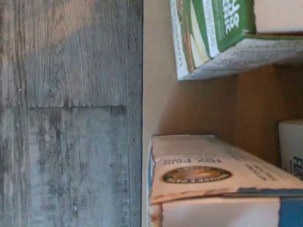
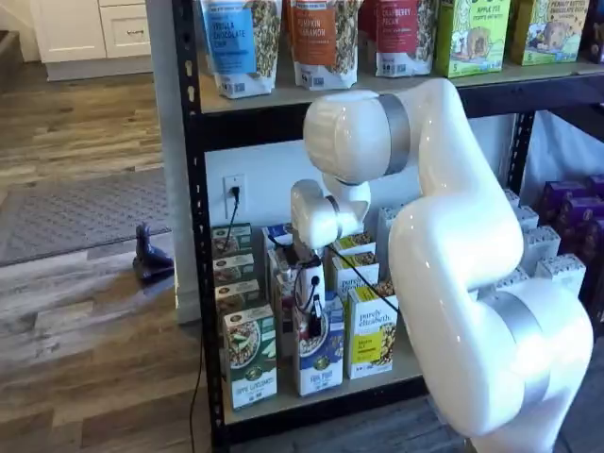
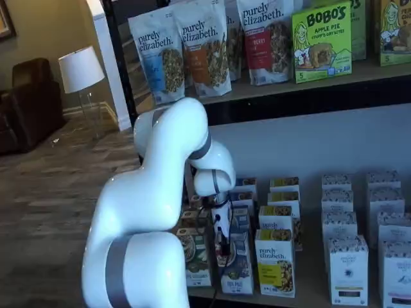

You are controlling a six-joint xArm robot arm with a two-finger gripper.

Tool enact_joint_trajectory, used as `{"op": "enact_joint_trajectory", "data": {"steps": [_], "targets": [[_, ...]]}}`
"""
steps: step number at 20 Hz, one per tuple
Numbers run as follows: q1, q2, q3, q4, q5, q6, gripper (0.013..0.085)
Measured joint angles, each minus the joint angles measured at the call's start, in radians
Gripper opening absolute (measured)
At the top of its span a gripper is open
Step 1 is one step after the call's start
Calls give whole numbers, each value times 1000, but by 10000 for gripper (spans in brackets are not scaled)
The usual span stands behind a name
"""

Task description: Pick up the blue and white box that is on the bottom shelf, the second box from the left

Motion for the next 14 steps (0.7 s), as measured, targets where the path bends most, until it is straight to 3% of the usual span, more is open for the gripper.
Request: {"op": "enact_joint_trajectory", "data": {"steps": [7, 14], "targets": [[8, -72, 97, -32, -33, 35, 490], [32, -196, 268, -43, -53, 72, 490]]}}
